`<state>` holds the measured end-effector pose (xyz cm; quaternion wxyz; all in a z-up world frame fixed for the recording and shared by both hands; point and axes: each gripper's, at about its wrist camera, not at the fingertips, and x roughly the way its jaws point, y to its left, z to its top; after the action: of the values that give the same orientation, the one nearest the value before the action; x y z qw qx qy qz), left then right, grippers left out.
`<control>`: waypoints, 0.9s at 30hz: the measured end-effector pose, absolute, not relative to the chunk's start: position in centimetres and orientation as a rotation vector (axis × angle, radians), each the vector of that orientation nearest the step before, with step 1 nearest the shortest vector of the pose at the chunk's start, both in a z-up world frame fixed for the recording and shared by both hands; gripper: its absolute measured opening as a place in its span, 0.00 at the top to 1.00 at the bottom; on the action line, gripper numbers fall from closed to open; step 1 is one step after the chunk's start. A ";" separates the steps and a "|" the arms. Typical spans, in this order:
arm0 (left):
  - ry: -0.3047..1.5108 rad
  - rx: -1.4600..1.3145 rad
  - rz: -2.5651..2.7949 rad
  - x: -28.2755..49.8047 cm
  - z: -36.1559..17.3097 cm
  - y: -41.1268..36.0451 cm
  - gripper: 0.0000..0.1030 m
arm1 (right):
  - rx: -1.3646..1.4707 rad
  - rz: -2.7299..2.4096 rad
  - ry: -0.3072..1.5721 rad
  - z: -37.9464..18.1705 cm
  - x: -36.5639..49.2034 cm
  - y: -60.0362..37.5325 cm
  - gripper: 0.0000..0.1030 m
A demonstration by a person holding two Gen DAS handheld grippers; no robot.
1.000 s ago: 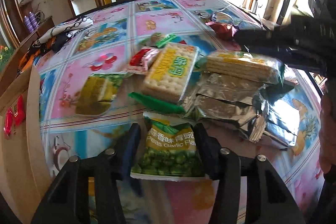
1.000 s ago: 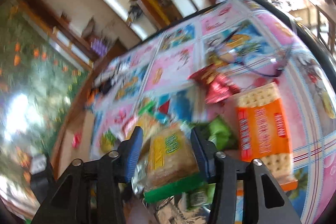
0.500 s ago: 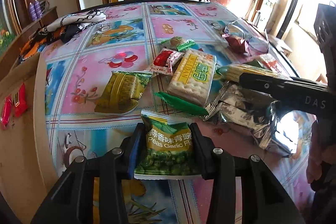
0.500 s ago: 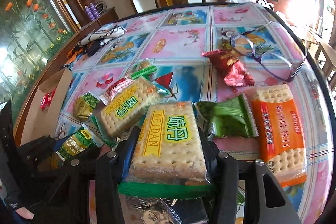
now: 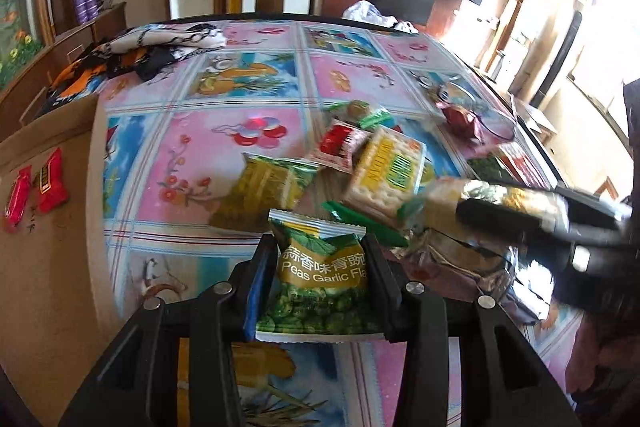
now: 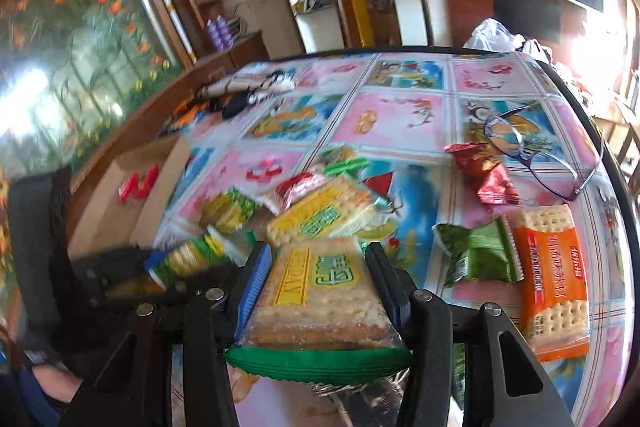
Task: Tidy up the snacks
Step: 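Grasp the WEIDAN cracker pack with the right tool while the left grasps the green peas pack, then carry the cracker pack and the peas pack over the cardboard box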
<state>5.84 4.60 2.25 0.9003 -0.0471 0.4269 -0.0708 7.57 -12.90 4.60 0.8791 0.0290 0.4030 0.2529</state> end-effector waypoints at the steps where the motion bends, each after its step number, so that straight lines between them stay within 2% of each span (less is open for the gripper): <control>1: 0.884 -0.102 -0.142 5.9 2.3 4.8 0.60 | 0.038 0.545 0.859 4.3 7.6 -12.5 0.49; 3: 0.883 -0.112 -0.134 6.0 2.3 5.1 0.60 | -0.029 0.566 0.899 3.5 7.3 -11.4 0.49; 11: 0.872 -0.119 -0.127 6.0 2.6 5.5 0.60 | -0.134 0.570 0.910 2.7 6.6 -10.2 0.38; 23: 0.821 -0.164 -0.104 5.5 3.9 6.8 0.59 | -0.140 0.636 0.848 4.1 5.1 -9.6 0.37; 27: 0.796 -0.187 -0.073 5.5 4.4 8.0 0.59 | -0.198 0.701 0.887 3.4 4.2 -7.9 0.37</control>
<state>5.51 7.97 4.44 0.9169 -0.0911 0.3870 -0.0356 4.22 -7.91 3.36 0.8397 -0.0936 0.4196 0.3317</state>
